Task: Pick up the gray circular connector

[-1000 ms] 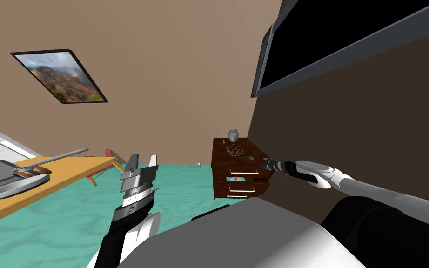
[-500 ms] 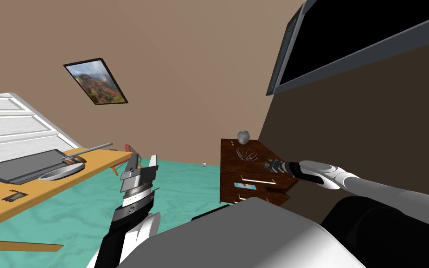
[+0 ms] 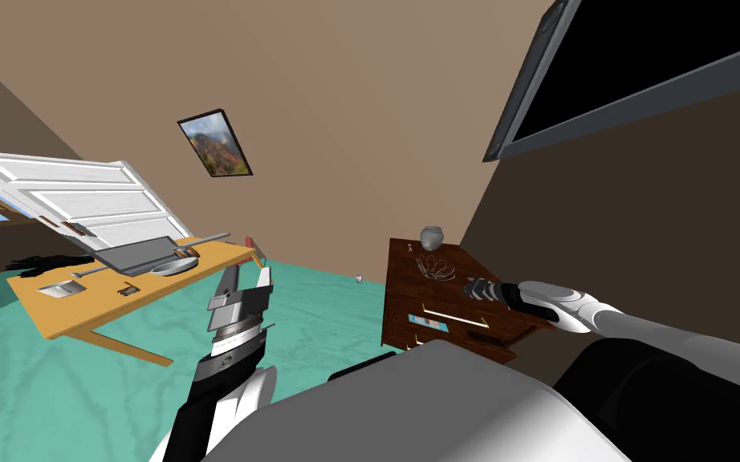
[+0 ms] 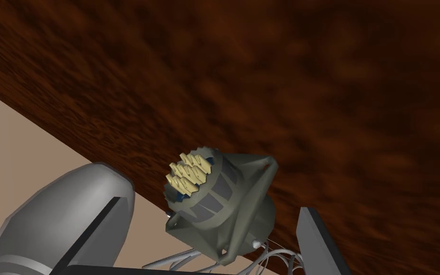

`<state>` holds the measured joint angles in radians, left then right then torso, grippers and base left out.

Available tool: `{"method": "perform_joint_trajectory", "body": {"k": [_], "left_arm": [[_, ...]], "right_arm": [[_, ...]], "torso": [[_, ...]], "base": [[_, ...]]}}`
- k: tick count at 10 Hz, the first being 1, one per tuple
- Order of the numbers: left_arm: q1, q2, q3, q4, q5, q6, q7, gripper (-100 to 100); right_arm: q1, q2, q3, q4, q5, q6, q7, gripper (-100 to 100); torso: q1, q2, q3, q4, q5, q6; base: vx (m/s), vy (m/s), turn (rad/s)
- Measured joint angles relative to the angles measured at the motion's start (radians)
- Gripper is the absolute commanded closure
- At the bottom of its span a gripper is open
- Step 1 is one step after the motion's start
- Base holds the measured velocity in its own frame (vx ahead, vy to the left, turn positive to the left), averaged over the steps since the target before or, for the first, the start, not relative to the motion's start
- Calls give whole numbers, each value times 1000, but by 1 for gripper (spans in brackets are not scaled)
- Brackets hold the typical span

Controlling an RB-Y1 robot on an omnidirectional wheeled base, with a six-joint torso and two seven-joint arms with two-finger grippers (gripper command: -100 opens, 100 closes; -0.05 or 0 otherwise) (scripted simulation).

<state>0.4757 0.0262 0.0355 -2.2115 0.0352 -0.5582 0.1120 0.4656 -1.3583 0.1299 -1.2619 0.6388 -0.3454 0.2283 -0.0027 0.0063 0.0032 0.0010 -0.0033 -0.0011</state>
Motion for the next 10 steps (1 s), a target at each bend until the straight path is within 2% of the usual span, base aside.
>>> {"method": "perform_joint_trajectory", "body": {"k": [1,5,6,7,10], "left_arm": [[0,0,0,0,0,0,0,0],[0,0,0,0,0,0,0,0],[0,0,0,0,0,0,0,0],[0,0,0,0,0,0,0,0],[1,0,0,0,0,0,0,0]], "right_arm": [[-1,1,1,2,0,2,-1,100],[-1,2,1,2,-1,2,-2,100],[-1,2,1,2,-1,2,-2,0],[-1,2,1,2,-1,2,-2,100],[26,-22,-24,-42,2,-18,14,100]], "torso": [[-1,-4,-2,-1,0,1],[0,-8,-5,-2,0,0],[0,-9,-5,-2,0,0],[0,-9,-5,-2,0,0],[2,-14,-8,-3,1,1]], "base": [[-10,-1,-10],[0,0,0],[0,0,0],[42,2,-264],[108,29,-297]]}}
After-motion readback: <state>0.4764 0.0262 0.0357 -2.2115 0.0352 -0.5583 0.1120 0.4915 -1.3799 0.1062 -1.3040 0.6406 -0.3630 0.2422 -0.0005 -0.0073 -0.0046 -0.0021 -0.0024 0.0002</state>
